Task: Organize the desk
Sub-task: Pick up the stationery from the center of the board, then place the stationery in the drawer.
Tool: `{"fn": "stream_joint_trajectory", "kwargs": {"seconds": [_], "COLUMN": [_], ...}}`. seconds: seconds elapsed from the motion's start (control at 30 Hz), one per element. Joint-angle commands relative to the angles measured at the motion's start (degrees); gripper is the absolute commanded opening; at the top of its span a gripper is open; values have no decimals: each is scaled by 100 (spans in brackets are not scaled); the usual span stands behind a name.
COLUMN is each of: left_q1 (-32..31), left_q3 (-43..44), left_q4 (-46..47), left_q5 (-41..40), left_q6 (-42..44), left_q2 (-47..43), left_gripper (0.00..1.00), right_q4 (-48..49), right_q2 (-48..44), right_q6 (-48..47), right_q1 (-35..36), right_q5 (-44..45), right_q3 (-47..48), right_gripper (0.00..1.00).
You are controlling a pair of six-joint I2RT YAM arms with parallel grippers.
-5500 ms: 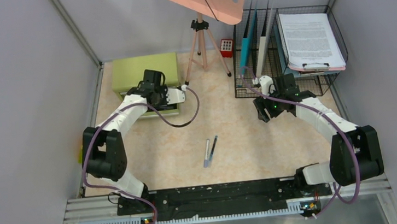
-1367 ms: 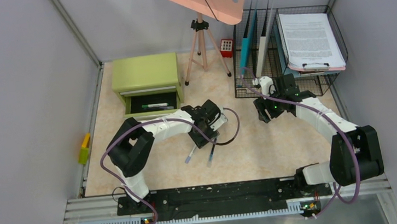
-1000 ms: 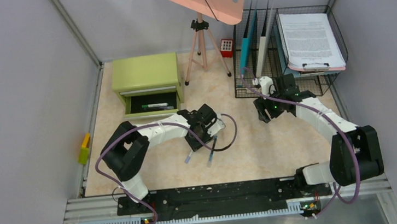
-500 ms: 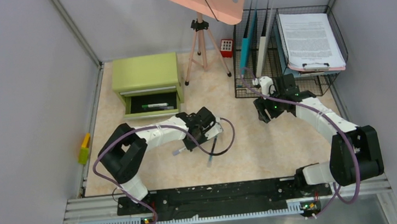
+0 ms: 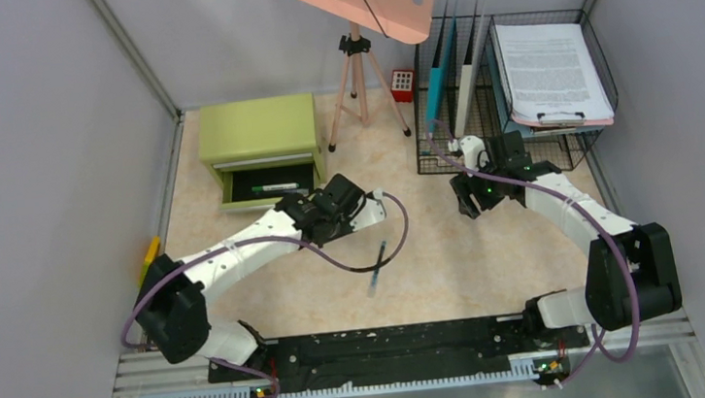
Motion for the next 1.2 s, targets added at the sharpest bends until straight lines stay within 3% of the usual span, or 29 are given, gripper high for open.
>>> {"fn": "stream_joint_trajectory", "kwargs": {"seconds": [0.0,0.3,0.33,0.47,0.73,1.17], "left_q1": [344,1755,2157,2538,2955,3107], "left_q3": [223,287,287,493,720,591], "left_q4": [399,1546,1944,1966,1986,2180], "left_q5": [-547,90,382,837,1281,1340], "left_q6": [1075,2828,3386,3813,4207,4297], "left_q2": [-415,-277,-112,261,906,1093], "left_gripper": [0,0,0,1,9,34], "right_q4": [49,51,46,45,46,37], "right_q2": [31,-22,-11,-20,-17,-37], "right_q6": [-75,-70,-73,-73,-90,-98], "right_q1": [-65,-64,-62,-65,-57,-58], "right_q5": [-123,-117,-114,-97,-64,-27], "right_q3": [218,201,209,193,190,187], "right_gripper": [65,65,65,65,65,65]}}
